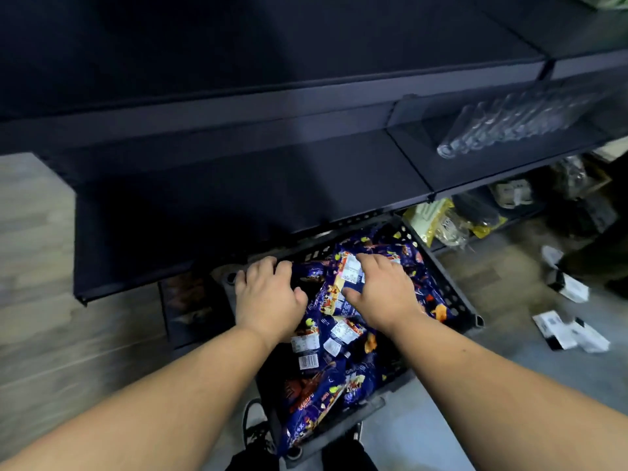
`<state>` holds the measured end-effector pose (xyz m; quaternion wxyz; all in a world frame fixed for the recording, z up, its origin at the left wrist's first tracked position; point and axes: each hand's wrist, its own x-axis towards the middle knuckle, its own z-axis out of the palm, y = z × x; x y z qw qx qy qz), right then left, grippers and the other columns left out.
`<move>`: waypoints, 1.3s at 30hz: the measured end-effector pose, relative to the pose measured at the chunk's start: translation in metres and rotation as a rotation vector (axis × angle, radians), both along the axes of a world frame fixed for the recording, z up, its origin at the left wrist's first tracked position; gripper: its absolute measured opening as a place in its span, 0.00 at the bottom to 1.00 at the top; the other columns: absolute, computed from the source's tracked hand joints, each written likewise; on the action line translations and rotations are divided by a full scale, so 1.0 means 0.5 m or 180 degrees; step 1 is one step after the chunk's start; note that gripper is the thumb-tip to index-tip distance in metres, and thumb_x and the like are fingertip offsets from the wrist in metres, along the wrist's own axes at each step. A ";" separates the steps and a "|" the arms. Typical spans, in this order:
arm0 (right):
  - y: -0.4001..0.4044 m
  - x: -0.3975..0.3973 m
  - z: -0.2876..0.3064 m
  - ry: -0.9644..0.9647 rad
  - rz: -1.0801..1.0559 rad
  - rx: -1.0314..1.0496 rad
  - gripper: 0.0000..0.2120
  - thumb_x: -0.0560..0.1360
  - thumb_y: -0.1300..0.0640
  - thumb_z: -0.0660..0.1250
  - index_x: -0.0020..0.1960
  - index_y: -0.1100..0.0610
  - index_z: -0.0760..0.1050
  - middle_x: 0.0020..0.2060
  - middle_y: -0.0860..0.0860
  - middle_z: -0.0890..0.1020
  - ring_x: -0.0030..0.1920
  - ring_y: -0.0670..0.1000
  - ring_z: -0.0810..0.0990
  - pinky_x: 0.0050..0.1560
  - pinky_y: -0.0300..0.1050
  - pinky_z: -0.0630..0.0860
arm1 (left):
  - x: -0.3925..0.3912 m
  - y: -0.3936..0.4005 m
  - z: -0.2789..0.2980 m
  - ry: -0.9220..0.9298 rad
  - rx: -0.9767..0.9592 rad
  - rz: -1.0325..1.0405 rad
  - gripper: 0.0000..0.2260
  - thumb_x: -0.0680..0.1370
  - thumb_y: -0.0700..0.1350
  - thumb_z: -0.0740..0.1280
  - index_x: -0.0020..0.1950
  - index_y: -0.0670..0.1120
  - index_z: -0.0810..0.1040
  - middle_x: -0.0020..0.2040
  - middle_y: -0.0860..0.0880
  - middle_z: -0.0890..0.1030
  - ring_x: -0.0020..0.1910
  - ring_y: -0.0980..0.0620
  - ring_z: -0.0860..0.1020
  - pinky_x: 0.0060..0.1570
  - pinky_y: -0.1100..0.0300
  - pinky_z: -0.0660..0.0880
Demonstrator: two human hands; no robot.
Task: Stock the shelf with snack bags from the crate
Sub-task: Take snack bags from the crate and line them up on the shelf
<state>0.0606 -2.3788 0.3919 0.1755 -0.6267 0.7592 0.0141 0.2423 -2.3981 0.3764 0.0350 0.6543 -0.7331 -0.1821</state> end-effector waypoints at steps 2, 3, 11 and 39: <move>-0.018 0.001 -0.008 -0.0004 0.0177 0.0000 0.32 0.76 0.41 0.63 0.76 0.51 0.58 0.72 0.51 0.65 0.70 0.56 0.64 0.70 0.53 0.62 | 0.010 0.002 -0.005 0.0002 0.0026 0.0191 0.22 0.77 0.53 0.61 0.70 0.49 0.68 0.70 0.47 0.67 0.70 0.46 0.62 0.72 0.47 0.55; -0.024 0.000 -0.011 -0.0007 0.0254 -0.0003 0.32 0.76 0.41 0.63 0.75 0.51 0.58 0.72 0.51 0.66 0.70 0.56 0.64 0.70 0.53 0.62 | 0.013 0.005 -0.008 -0.0005 0.0043 0.0269 0.22 0.77 0.53 0.61 0.70 0.49 0.69 0.70 0.47 0.67 0.70 0.46 0.62 0.71 0.48 0.56; -0.064 -0.065 -0.034 -0.0214 0.0955 0.0092 0.33 0.77 0.41 0.63 0.76 0.51 0.57 0.73 0.50 0.64 0.71 0.56 0.62 0.71 0.53 0.60 | -0.050 0.052 -0.026 0.0019 0.0444 0.1066 0.23 0.77 0.52 0.61 0.72 0.49 0.66 0.70 0.47 0.66 0.68 0.45 0.64 0.65 0.51 0.62; -0.105 -0.120 -0.120 -0.0350 0.1236 0.0428 0.37 0.76 0.43 0.66 0.77 0.51 0.53 0.76 0.53 0.57 0.74 0.57 0.57 0.71 0.55 0.59 | -0.155 0.073 -0.181 0.0319 0.1627 0.2233 0.37 0.75 0.57 0.69 0.75 0.47 0.52 0.74 0.42 0.54 0.69 0.34 0.64 0.63 0.44 0.69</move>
